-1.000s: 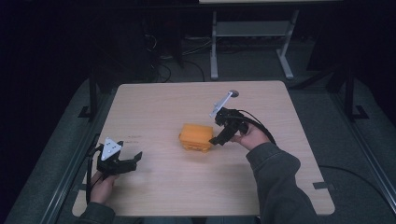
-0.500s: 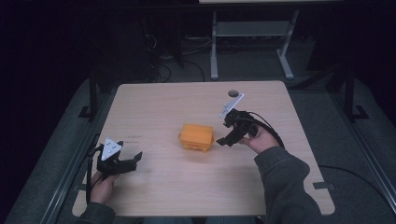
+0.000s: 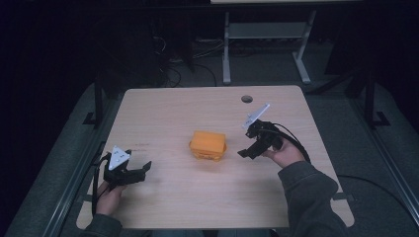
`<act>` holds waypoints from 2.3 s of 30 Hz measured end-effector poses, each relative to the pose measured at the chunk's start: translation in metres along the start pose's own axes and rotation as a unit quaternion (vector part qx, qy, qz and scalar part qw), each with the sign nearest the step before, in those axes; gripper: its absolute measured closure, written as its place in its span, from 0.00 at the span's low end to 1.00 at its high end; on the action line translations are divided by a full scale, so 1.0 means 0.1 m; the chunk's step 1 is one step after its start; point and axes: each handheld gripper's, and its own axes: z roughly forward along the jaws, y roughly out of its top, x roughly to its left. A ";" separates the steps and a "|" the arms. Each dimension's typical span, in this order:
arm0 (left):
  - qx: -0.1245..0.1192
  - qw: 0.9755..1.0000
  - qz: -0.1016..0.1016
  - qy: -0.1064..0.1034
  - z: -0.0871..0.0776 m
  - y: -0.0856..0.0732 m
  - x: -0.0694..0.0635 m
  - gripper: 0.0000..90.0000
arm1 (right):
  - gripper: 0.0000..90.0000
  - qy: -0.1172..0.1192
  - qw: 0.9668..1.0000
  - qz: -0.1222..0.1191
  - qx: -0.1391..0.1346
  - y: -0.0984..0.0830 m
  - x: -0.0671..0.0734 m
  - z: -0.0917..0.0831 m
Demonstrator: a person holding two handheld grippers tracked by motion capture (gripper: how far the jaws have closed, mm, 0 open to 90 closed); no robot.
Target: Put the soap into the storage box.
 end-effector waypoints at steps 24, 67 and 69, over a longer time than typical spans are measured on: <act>-0.005 1.000 -0.011 -0.004 0.02 -0.01 -0.01 0.16 | 0.22 -0.012 0.999 0.044 -0.014 -0.55 0.03 -0.10; 0.004 1.000 -0.003 -0.005 0.03 -0.03 -0.03 0.16 | 0.21 -0.031 0.991 0.120 -0.040 -1.57 0.22 -0.15; 0.005 1.000 -0.001 -0.006 0.03 -0.03 -0.03 0.16 | 0.21 -0.030 0.991 0.124 -0.040 -1.60 0.24 -0.15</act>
